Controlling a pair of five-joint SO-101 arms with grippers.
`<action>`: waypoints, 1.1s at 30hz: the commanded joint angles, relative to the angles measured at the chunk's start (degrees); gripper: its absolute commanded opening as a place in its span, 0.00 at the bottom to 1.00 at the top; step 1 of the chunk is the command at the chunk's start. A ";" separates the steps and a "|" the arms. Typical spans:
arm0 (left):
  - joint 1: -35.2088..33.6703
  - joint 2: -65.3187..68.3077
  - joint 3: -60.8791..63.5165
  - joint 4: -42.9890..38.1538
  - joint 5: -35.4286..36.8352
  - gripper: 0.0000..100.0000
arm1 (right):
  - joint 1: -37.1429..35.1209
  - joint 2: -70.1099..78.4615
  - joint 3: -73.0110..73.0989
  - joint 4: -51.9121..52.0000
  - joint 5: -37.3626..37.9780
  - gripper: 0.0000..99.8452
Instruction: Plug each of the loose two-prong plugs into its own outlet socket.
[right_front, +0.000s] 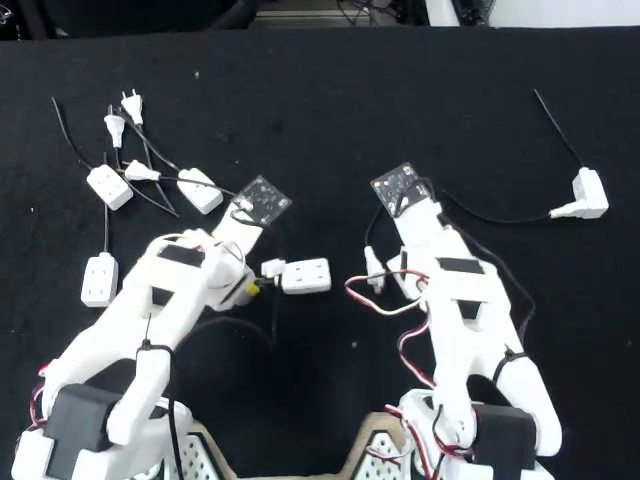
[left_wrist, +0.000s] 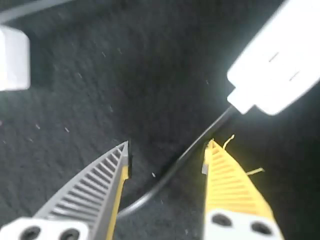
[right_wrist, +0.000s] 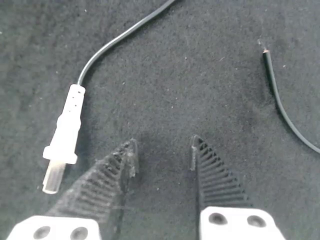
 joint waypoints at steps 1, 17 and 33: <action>-1.89 1.05 -0.13 -4.66 0.18 0.24 | 0.88 -1.98 -0.66 -1.14 0.70 0.16; -4.00 2.20 -1.01 -5.54 3.08 0.24 | -1.93 -1.89 -0.66 0.70 0.26 0.16; -12.62 1.67 -6.46 6.95 7.30 0.24 | -4.22 -2.33 -0.40 4.40 0.26 0.16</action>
